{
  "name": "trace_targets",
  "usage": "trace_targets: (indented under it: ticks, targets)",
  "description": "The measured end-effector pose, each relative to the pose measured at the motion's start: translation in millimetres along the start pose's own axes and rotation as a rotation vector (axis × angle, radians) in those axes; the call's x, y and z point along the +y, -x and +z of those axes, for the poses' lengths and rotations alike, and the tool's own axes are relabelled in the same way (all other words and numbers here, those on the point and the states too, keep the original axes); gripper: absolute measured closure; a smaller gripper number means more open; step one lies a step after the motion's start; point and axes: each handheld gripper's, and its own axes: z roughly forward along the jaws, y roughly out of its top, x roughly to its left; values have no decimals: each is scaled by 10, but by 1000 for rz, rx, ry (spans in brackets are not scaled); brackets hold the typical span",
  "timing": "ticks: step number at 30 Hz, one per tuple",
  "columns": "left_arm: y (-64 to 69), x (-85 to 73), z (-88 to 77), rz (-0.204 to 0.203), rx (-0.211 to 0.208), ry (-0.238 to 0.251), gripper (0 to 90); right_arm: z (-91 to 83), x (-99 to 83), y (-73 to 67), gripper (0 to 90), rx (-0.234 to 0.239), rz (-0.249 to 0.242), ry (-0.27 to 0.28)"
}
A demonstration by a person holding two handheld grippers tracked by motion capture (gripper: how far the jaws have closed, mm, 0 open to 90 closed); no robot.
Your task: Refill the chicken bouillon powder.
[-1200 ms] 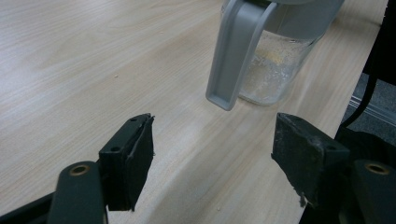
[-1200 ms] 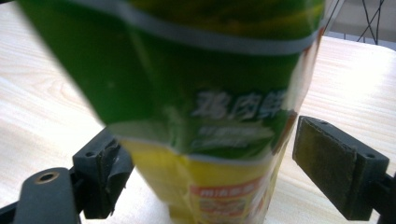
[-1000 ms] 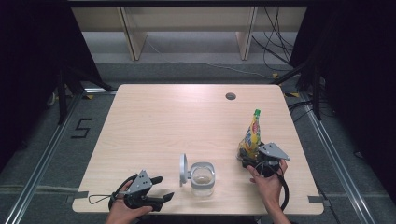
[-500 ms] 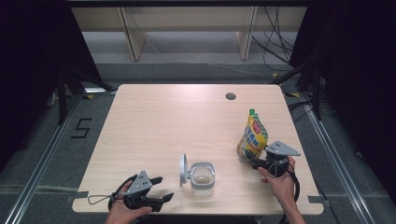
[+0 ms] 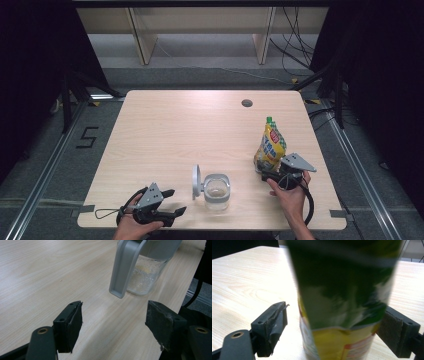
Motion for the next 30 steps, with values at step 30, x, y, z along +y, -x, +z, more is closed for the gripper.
trace_targets:
  ticks: [30]
  targets:
    - [43,-4,19,9,-24,0,289,228,-103,11,226,-87,14,75]
